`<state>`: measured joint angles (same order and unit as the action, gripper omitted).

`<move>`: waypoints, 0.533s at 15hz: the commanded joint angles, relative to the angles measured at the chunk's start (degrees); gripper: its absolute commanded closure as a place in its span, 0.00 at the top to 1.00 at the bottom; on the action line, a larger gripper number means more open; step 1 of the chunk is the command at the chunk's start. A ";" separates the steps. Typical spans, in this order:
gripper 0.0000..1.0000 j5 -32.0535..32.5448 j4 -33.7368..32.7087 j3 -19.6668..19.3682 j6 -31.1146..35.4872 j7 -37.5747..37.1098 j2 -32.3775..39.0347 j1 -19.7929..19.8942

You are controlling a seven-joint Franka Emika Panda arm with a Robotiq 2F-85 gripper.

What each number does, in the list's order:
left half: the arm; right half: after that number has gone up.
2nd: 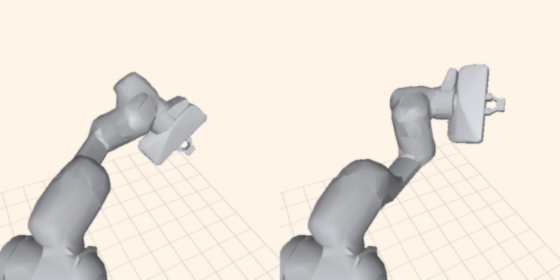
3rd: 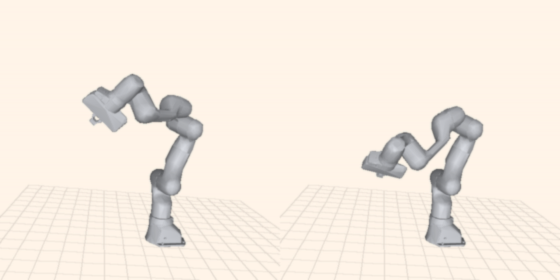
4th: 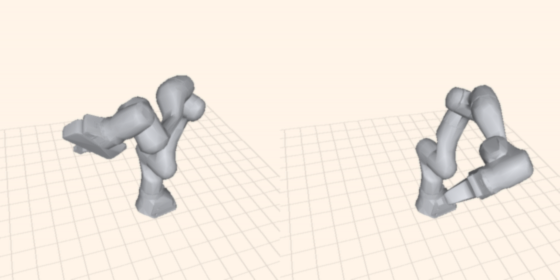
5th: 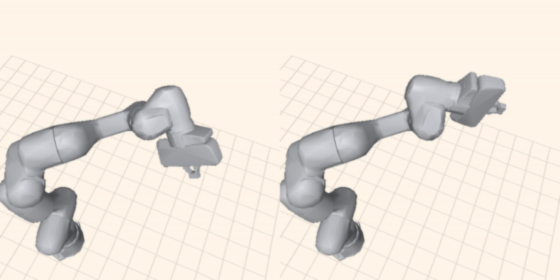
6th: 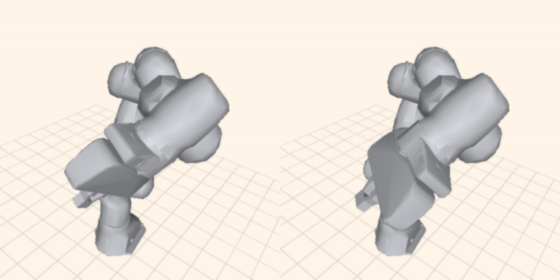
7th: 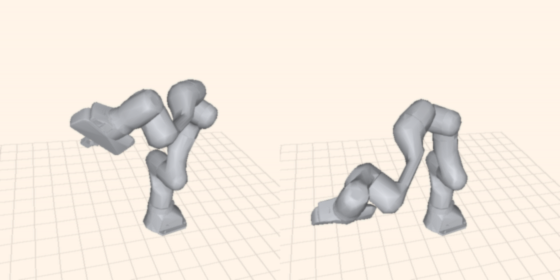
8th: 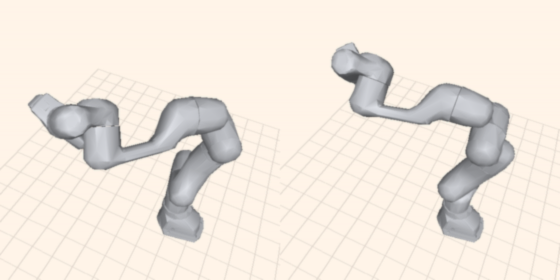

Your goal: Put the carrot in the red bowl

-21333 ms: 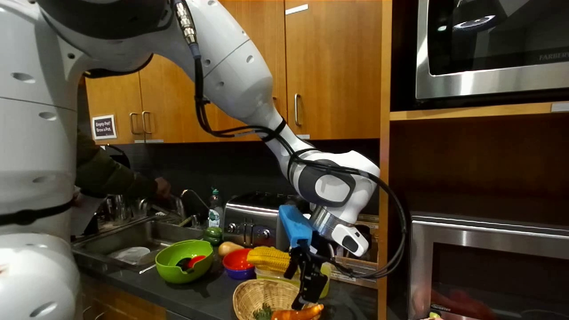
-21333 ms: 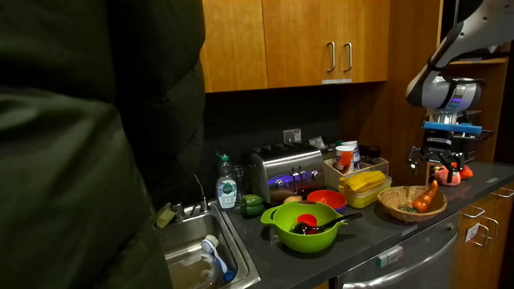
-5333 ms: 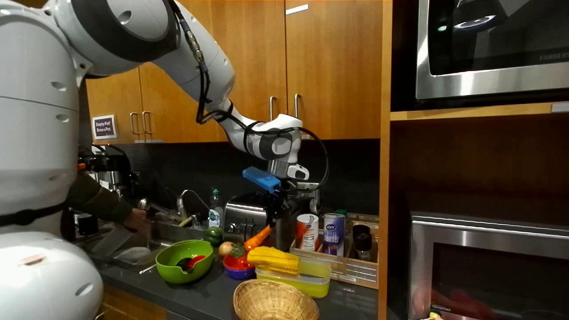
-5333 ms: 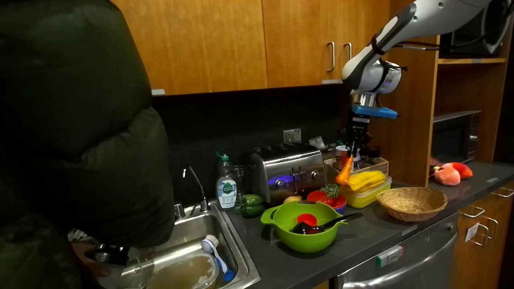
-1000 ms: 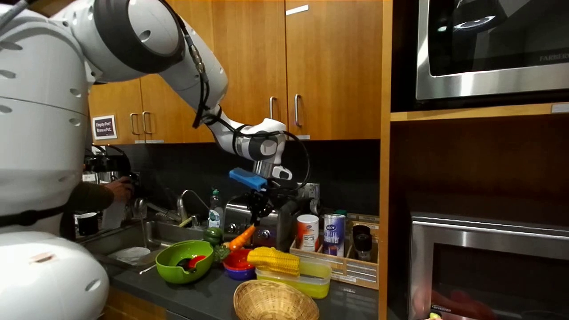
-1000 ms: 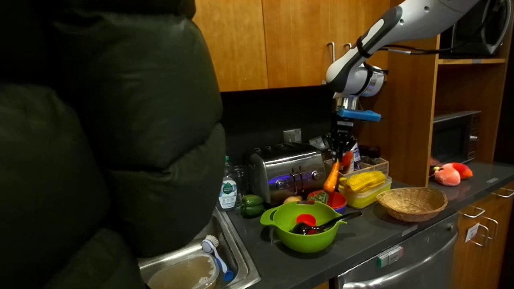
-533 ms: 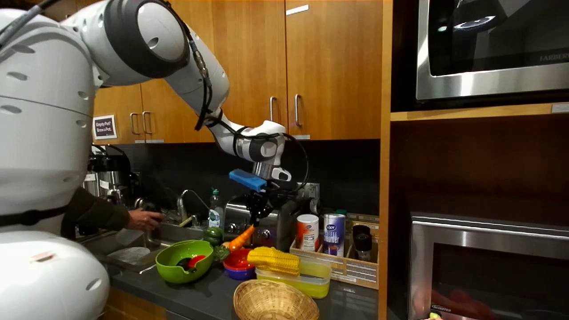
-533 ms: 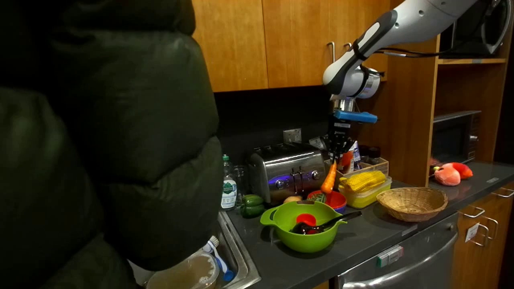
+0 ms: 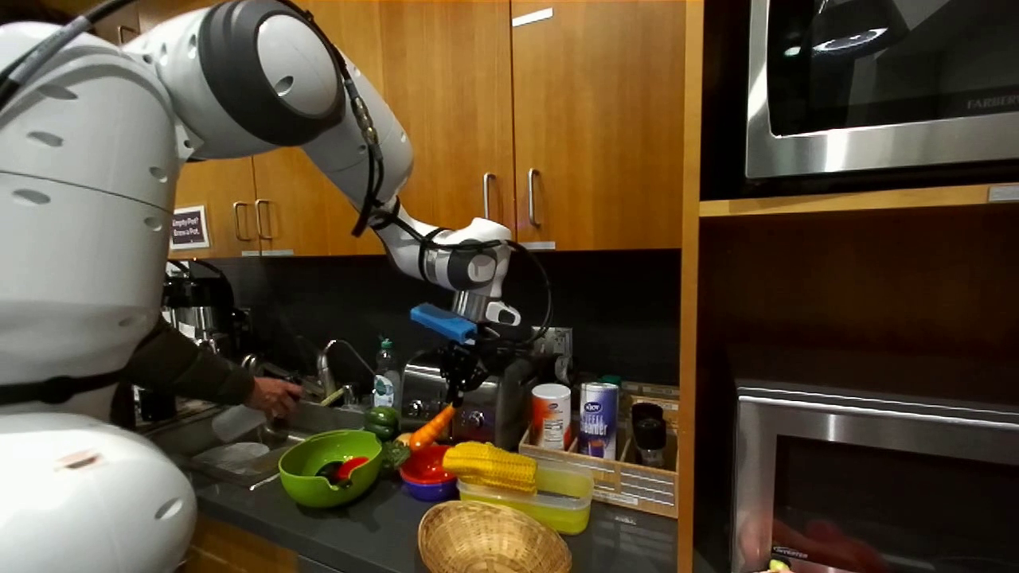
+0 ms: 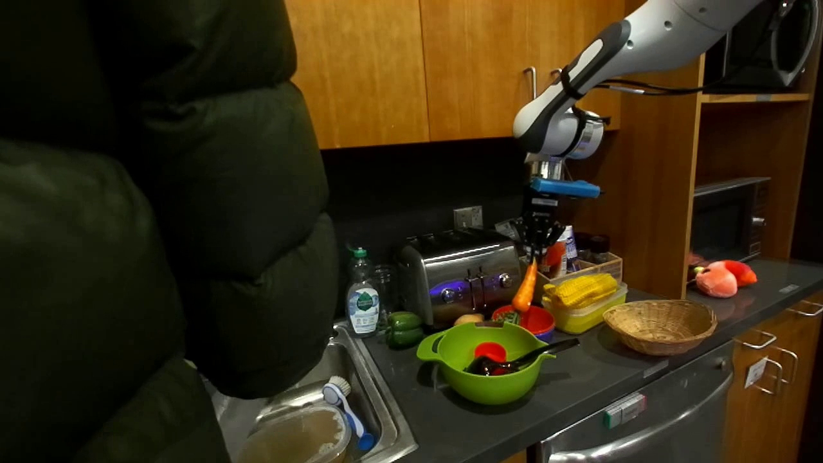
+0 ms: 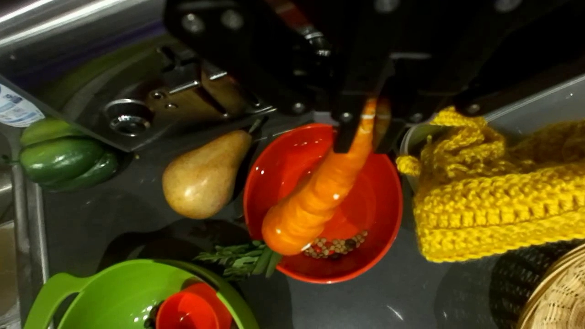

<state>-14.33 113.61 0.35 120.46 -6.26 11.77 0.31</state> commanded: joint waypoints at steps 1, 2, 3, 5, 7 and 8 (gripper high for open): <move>0.41 1.02 -1.97 0.10 -2.16 -1.93 0.81 -0.55; 0.46 0.99 -2.17 0.09 -2.52 -2.00 0.87 -0.54; 0.51 0.99 -2.22 0.09 -2.67 -2.02 0.91 -0.54; 0.65 0.98 -2.37 0.08 -3.19 -2.20 0.94 -0.54; 0.77 0.96 -2.36 0.07 -3.27 -2.27 0.94 -0.54; 0.85 0.94 -2.41 0.06 -3.34 -2.37 0.94 -0.53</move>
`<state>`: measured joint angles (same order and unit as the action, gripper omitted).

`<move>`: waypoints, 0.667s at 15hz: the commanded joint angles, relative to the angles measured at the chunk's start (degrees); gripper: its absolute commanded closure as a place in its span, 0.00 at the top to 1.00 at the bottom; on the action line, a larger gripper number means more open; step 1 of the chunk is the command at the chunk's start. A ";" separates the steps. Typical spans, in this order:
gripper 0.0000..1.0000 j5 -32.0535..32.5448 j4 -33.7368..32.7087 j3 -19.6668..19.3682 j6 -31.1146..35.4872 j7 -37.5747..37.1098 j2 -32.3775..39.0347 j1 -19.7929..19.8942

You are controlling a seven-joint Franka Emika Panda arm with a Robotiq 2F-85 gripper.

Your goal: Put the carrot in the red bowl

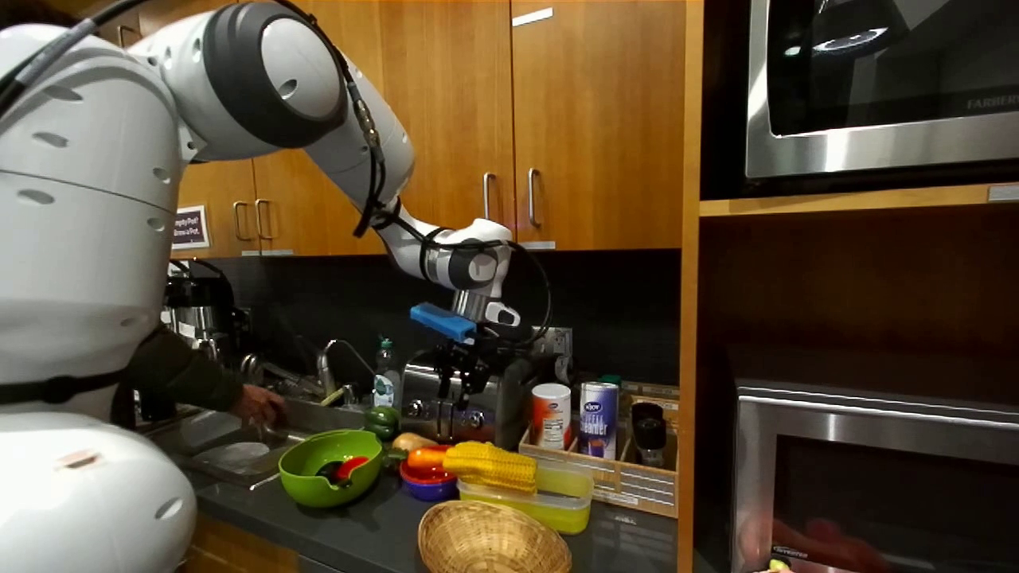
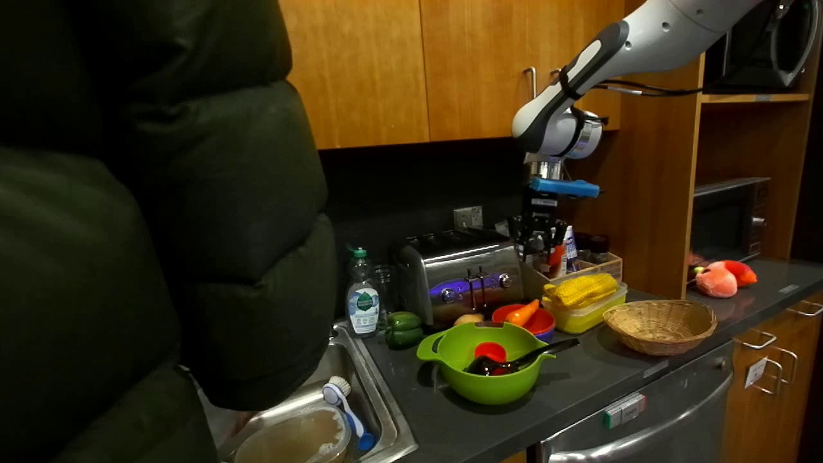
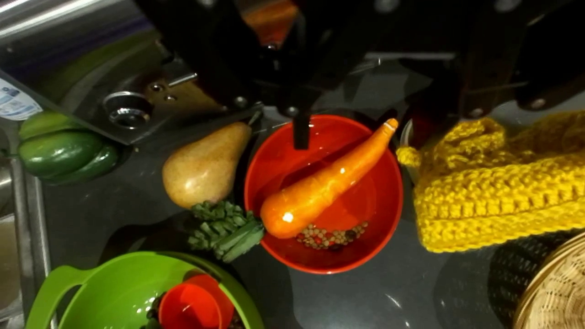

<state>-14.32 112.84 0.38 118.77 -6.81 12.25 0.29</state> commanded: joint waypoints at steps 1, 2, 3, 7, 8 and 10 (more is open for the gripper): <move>0.91 0.87 -1.61 0.02 -1.62 -1.87 0.44 -0.49; 0.98 0.74 -1.22 0.00 -1.42 -1.78 0.04 -0.42; 1.00 0.73 -0.61 -0.06 -0.86 -1.60 -0.56 -0.35; 1.00 -0.27 2.79 -1.24 -1.49 -1.15 -3.58 1.16; 1.00 -1.12 4.49 -1.72 -1.52 -0.77 -4.63 1.86; 1.00 -3.46 8.64 -2.41 -1.58 0.36 -7.38 2.99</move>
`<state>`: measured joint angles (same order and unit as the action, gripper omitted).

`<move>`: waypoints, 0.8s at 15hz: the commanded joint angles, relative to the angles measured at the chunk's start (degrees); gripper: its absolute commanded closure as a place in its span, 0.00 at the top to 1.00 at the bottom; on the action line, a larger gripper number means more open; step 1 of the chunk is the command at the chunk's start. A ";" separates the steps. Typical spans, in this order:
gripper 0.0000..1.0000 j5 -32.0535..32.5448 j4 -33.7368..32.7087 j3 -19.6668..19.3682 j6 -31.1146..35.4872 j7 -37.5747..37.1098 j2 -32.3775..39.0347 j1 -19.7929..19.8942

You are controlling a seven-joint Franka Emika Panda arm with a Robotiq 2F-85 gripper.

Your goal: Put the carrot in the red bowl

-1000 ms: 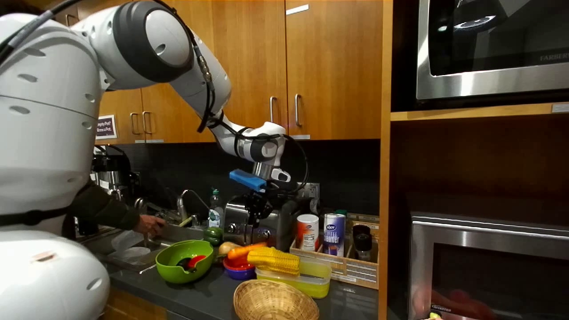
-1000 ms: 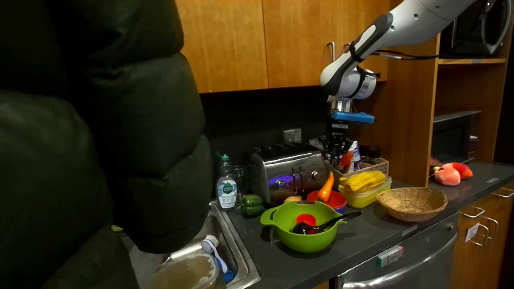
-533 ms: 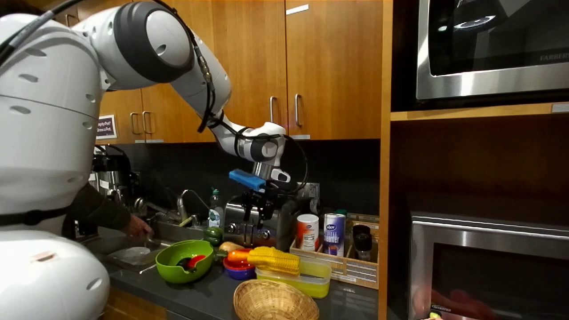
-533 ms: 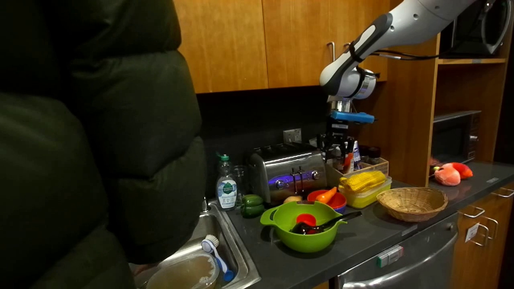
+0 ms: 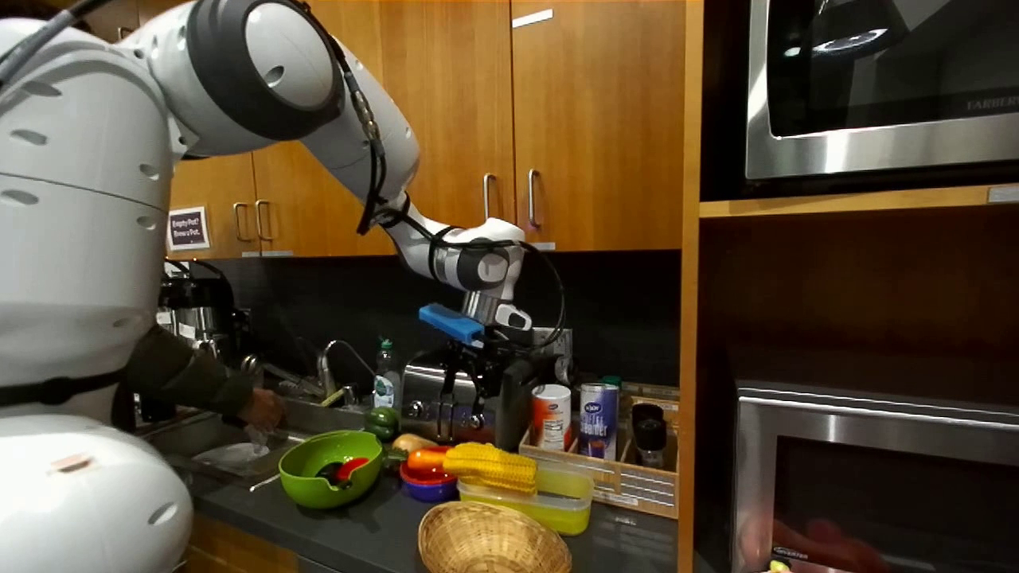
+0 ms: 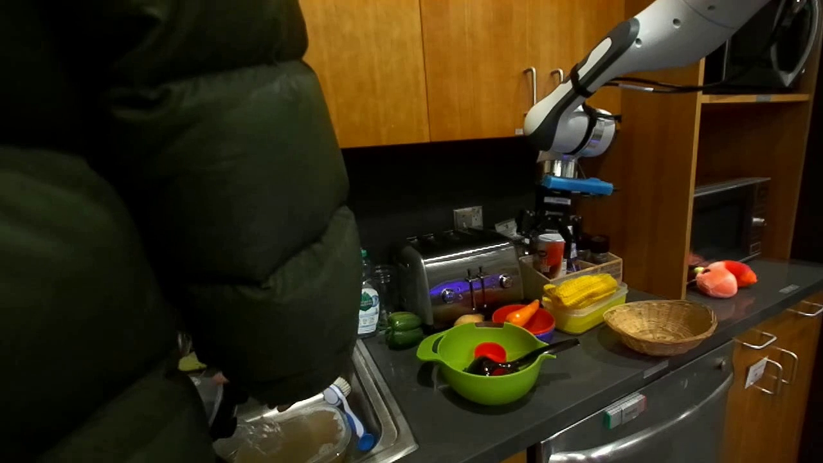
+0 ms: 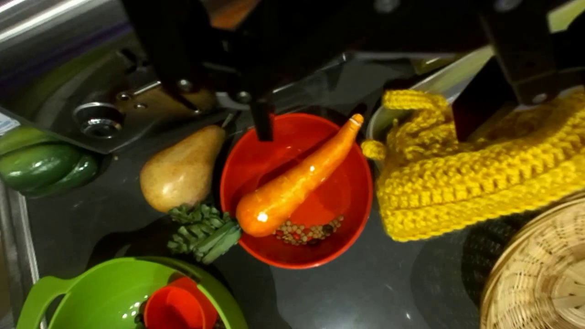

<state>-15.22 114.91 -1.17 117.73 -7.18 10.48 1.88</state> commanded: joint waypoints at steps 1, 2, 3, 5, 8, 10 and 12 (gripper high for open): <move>1.00 -3.49 8.81 -1.12 -0.33 1.27 -7.08 1.80; 1.00 -4.37 11.34 -1.36 -0.39 1.86 -8.77 2.17; 1.00 -5.36 13.93 -1.51 -1.56 3.29 -10.70 2.56; 1.00 -4.86 18.64 -1.84 -4.38 5.39 -14.62 2.66; 1.00 2.43 25.25 -2.29 -9.33 6.49 -22.04 2.72; 1.00 9.68 28.67 -2.91 -12.46 7.35 -26.91 3.67; 1.00 9.23 25.47 -2.98 -12.05 6.38 -22.26 3.06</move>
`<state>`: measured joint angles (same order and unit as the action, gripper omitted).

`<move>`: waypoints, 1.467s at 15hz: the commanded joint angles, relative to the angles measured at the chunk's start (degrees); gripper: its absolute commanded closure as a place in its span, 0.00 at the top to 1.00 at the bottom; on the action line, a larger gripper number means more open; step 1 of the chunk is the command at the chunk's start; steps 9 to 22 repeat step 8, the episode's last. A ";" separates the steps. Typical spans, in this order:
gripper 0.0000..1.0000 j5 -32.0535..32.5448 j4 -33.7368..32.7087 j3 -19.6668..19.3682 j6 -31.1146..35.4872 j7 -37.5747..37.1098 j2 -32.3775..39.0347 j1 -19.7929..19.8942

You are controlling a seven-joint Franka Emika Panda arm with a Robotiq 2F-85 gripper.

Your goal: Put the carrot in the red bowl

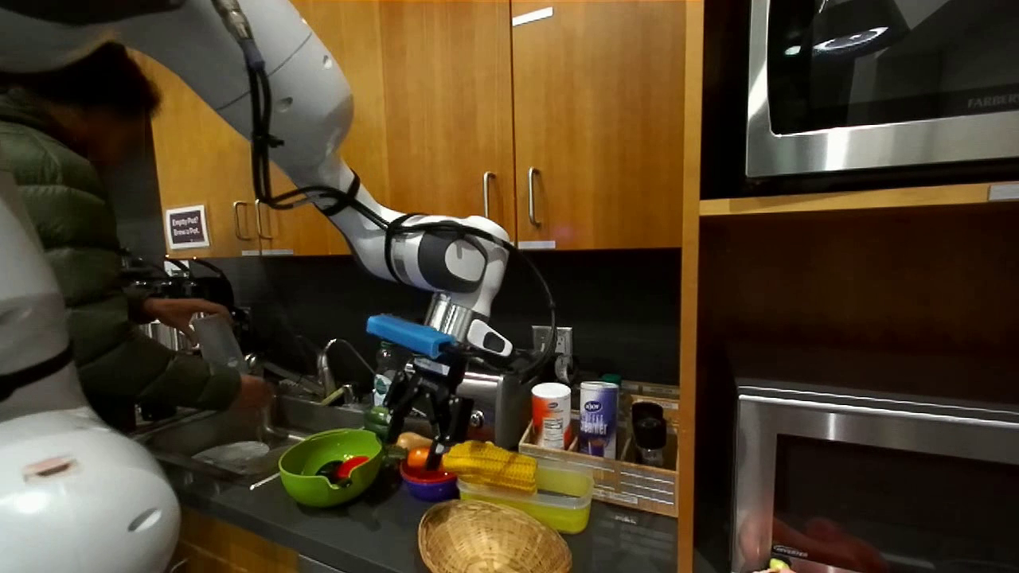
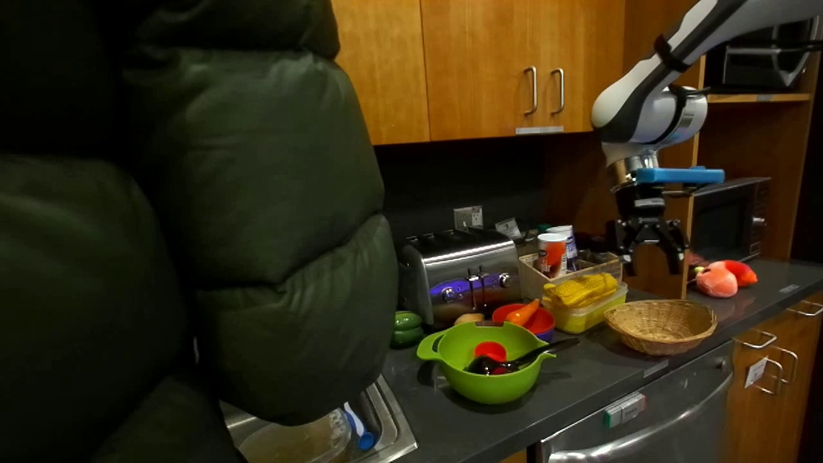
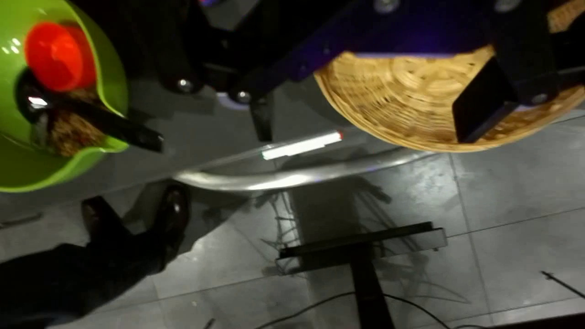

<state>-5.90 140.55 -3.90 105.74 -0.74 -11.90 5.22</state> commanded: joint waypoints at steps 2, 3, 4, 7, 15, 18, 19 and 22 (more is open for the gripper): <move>1.00 3.28 2.61 -1.10 -1.37 0.93 -3.92 0.74; 1.00 3.65 3.37 -1.39 -1.49 1.31 -5.10 0.99; 1.00 3.70 3.74 -1.46 -1.50 1.45 -5.68 1.08; 1.00 3.71 3.99 -1.30 -1.50 1.46 -5.76 1.00; 1.00 3.71 3.99 -1.30 -1.50 1.47 -5.75 1.00; 1.00 3.71 3.99 -1.30 -1.50 1.47 -5.75 1.00; 1.00 3.71 3.99 -1.30 -1.50 1.47 -5.75 1.00; 1.00 3.71 3.99 -1.30 -1.50 1.47 -5.75 1.00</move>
